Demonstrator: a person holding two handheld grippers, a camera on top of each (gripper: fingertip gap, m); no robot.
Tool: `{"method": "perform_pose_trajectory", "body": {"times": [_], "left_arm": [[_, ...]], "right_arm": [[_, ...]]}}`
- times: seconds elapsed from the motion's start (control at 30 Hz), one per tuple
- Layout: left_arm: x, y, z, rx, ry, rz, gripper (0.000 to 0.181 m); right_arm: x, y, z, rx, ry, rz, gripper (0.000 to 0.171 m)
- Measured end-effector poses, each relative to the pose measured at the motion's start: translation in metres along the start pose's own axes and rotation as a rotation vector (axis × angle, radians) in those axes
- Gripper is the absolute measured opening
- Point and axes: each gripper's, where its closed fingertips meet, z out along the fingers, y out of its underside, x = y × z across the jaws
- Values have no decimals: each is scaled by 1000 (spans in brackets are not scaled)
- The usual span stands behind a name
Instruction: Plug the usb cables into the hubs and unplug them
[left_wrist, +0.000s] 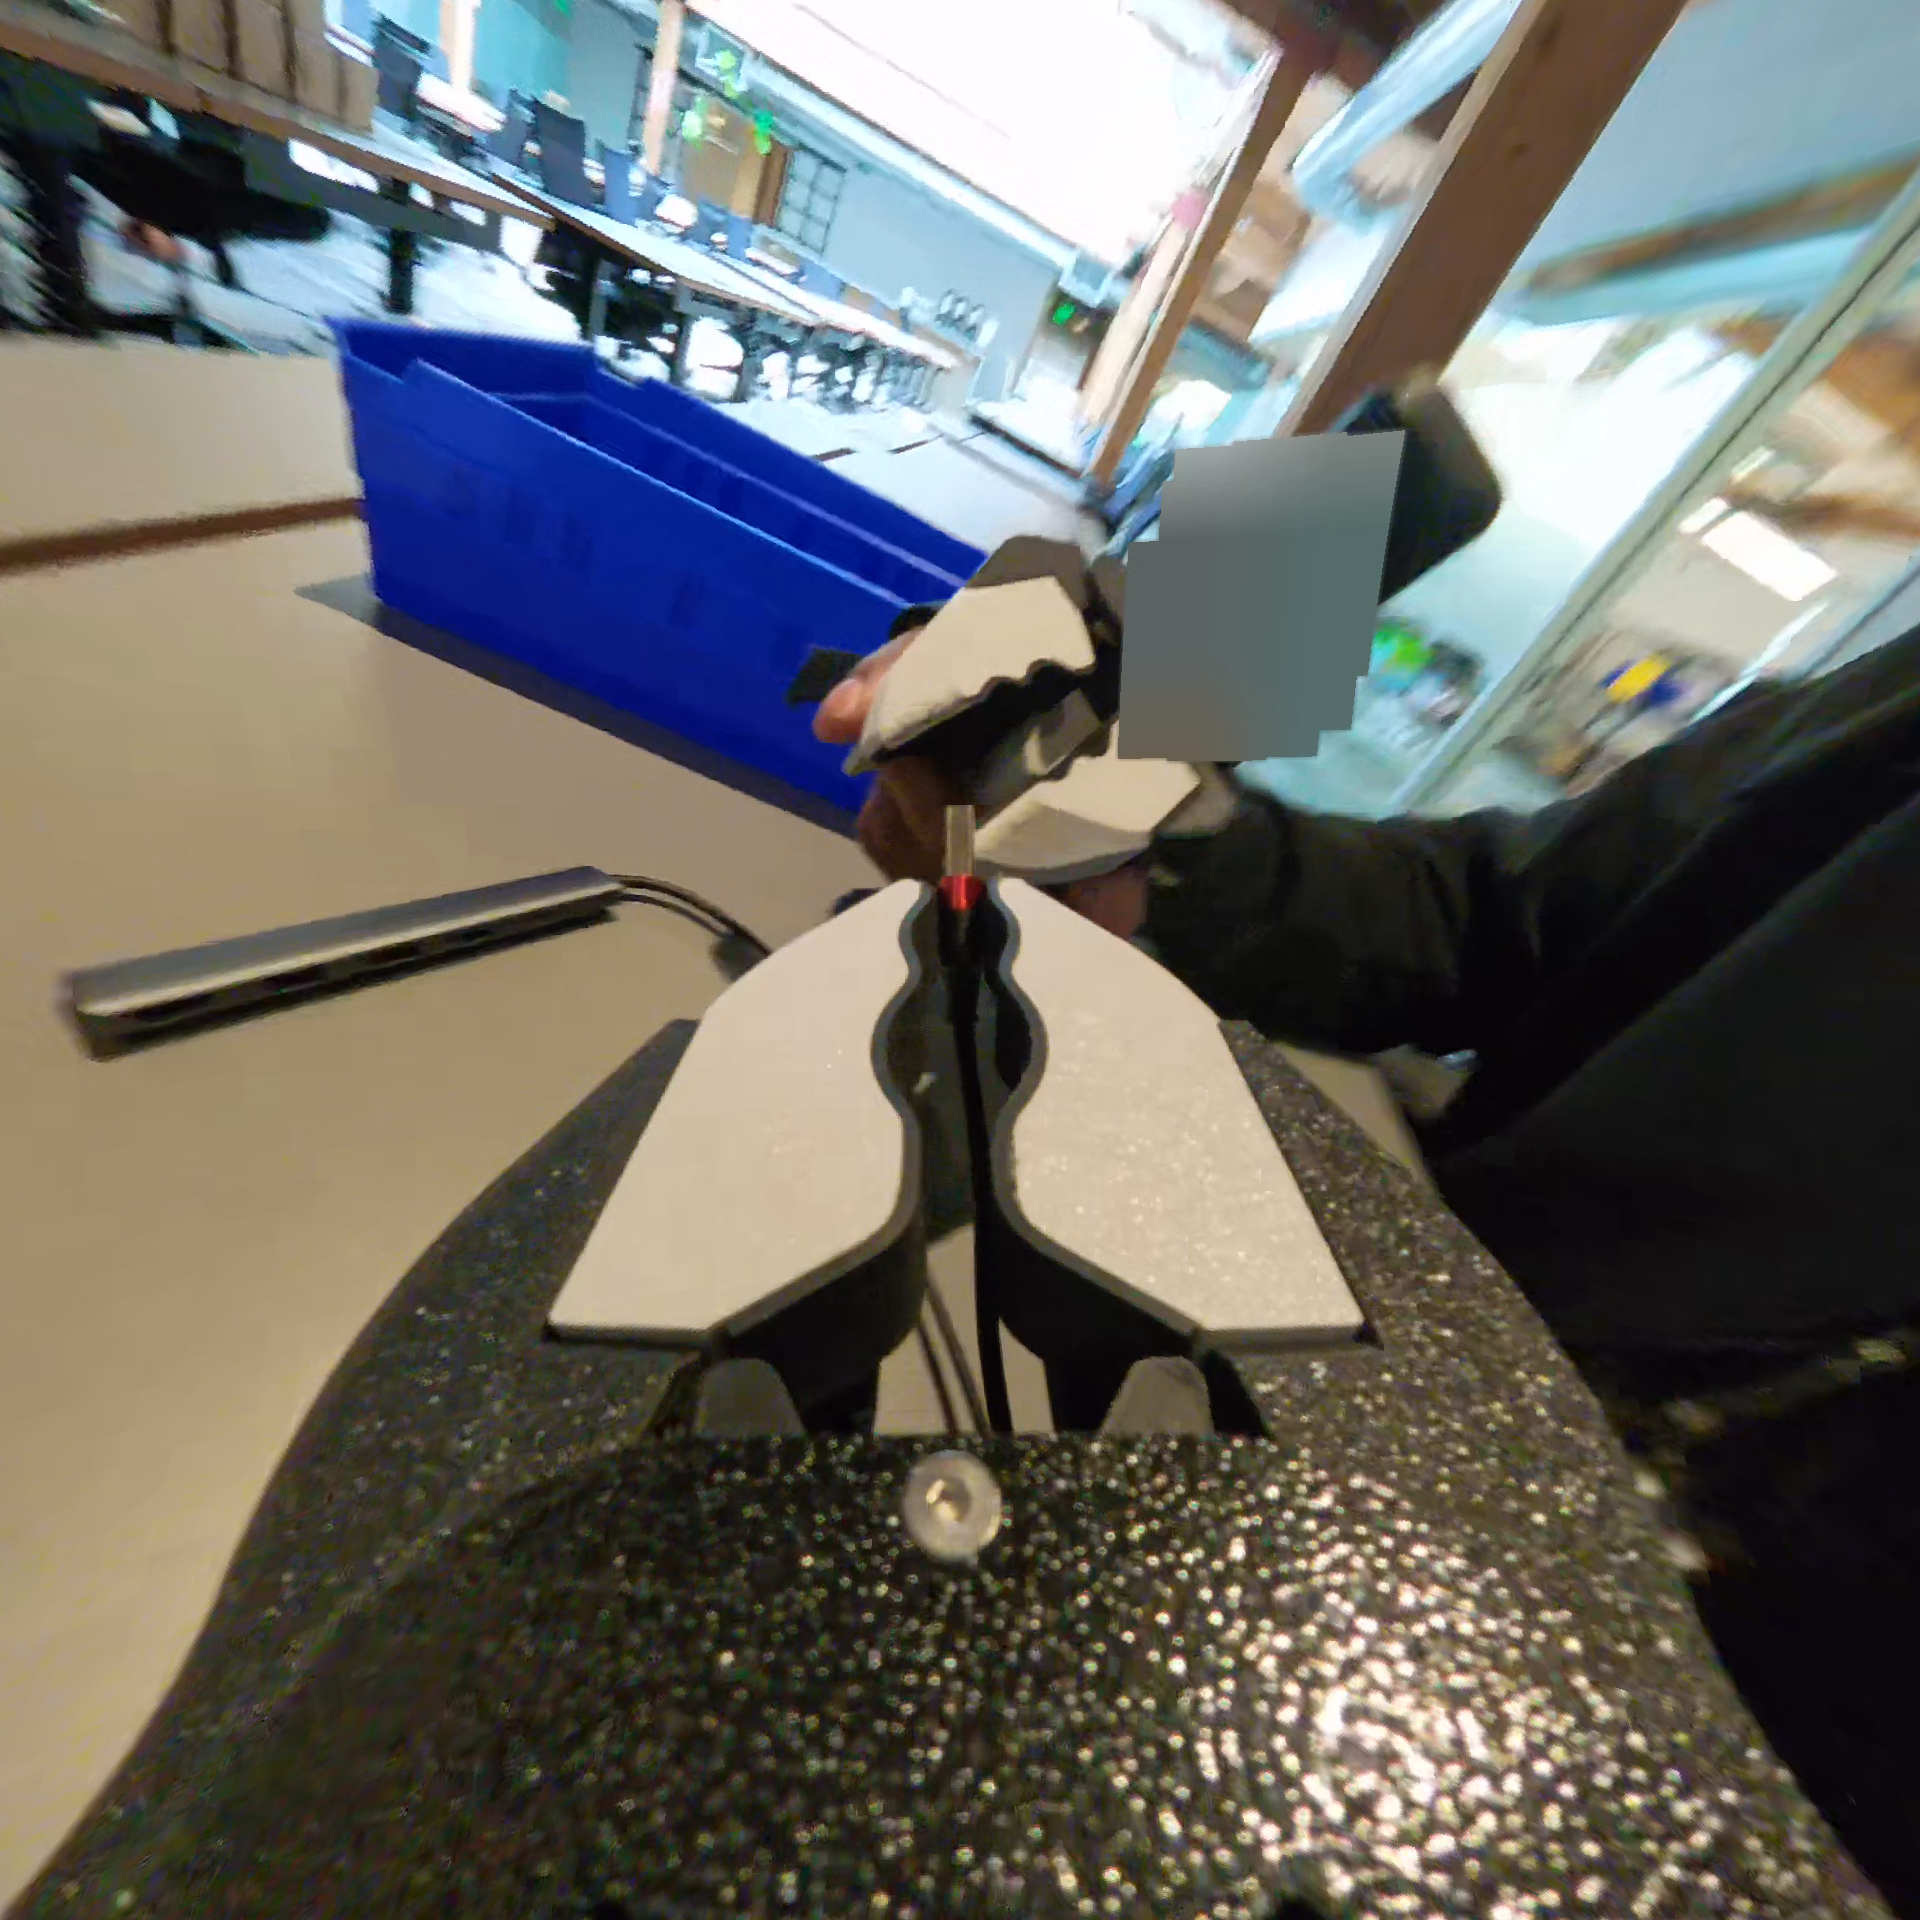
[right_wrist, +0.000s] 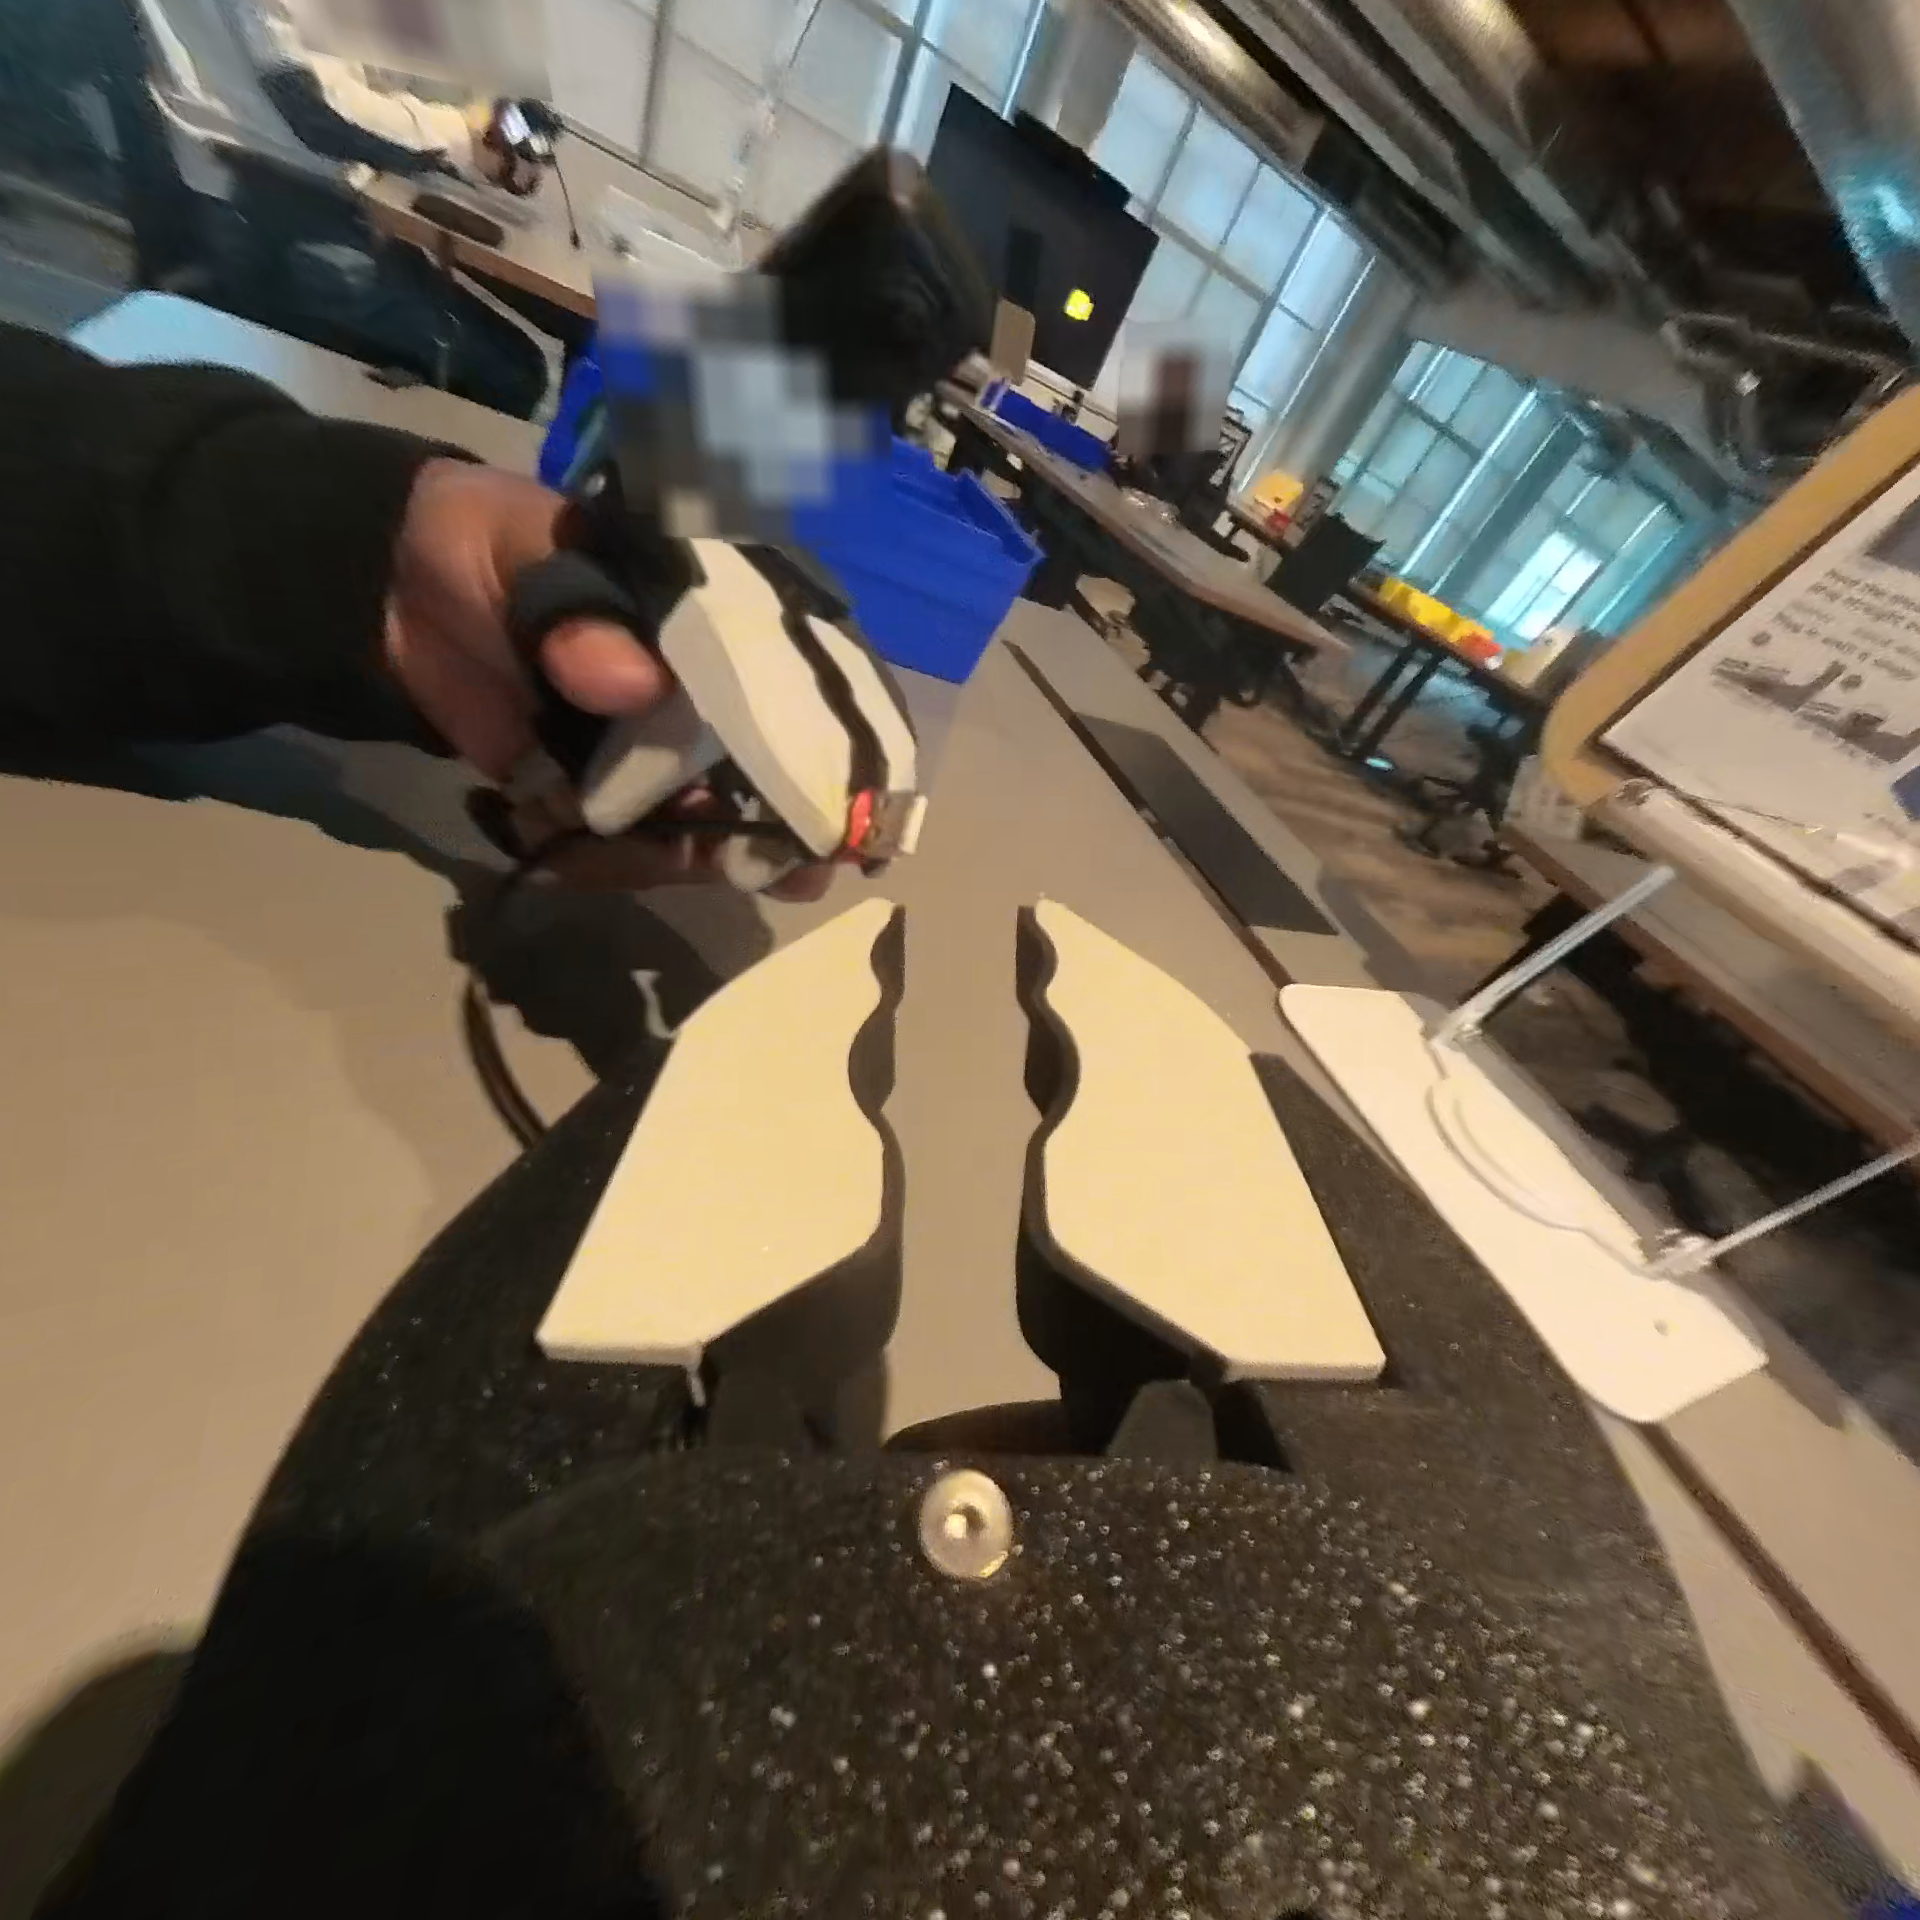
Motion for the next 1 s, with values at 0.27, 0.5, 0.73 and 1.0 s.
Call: {"method": "perform_pose_trajectory", "body": {"times": [0.27, 0.5, 0.73, 1.0], "left_arm": [[2, -13, 0, -98, -304, 689, 7], [37, -66, -29, 155, -380, 914, 8], [43, -105, -74, 324, -590, 1018, 7], [8, -53, -20, -41, -767, 1381, 7]], "right_arm": [[-9, -6, 4, -82, -98, 337, 19], [-13, -19, -7, -64, -181, 595, 20], [-7, -22, -7, -10, -219, 842, 21], [-9, 1, -1, -76, -238, 1166, 23]]}}
